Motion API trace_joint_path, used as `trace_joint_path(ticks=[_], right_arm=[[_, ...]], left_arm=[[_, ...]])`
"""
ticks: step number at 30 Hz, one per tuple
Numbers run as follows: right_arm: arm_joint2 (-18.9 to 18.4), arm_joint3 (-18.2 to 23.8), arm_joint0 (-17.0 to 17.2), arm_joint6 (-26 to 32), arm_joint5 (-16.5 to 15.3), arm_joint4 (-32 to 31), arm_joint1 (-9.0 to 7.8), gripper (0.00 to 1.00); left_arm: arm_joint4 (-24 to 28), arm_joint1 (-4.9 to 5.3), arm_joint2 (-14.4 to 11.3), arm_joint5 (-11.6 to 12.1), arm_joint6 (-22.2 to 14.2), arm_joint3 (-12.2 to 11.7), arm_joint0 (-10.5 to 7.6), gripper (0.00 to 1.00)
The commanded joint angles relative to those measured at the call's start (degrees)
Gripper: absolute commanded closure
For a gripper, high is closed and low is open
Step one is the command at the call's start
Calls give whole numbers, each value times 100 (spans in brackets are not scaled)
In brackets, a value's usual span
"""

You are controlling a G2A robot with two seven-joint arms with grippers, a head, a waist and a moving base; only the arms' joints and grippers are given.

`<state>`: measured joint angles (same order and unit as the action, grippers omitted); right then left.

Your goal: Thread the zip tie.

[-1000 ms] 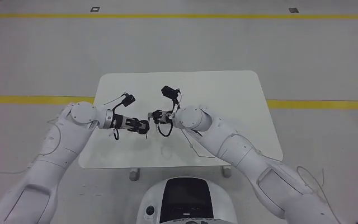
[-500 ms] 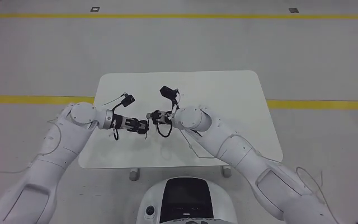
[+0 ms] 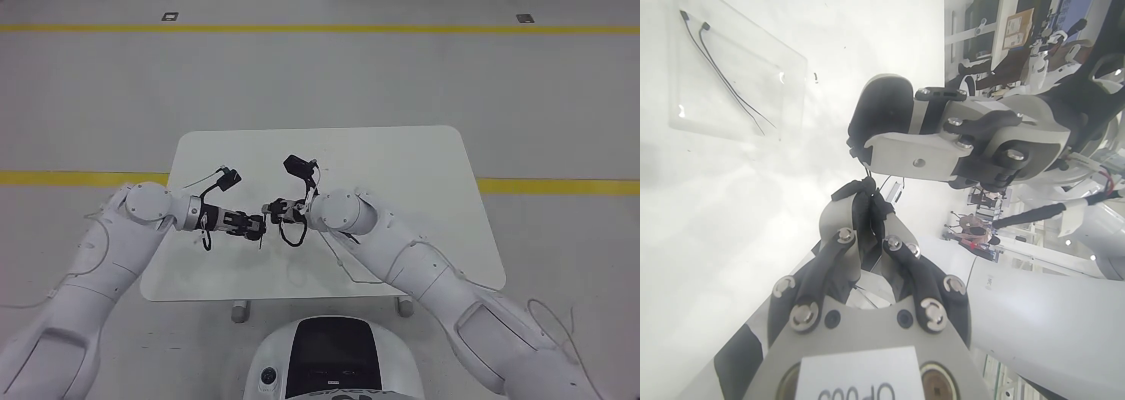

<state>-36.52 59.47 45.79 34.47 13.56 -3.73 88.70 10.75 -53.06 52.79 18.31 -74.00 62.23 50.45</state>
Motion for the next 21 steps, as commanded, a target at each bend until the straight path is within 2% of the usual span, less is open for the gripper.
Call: trace_joint_path(ticks=[1,4,14,18,21], right_arm=[[-14,-28,-2,11,-6,-8,13,83],[-32,-68,-7,14,-15,-20,34,89],[-87,-183,-25,49,-52,-58,101,91],[-114,-213,-26,55,-64,-76,123,80],[-140,-232,-23,54,-74,-90,136,77]], left_arm=[[6,4,-18,3,-1,-1,-11,100],[16,9,-46,2,-2,-4,-28,100],[51,20,-135,6,15,-32,-88,100],[68,25,-162,16,25,-59,-116,100],[77,30,-182,26,31,-80,-135,100]])
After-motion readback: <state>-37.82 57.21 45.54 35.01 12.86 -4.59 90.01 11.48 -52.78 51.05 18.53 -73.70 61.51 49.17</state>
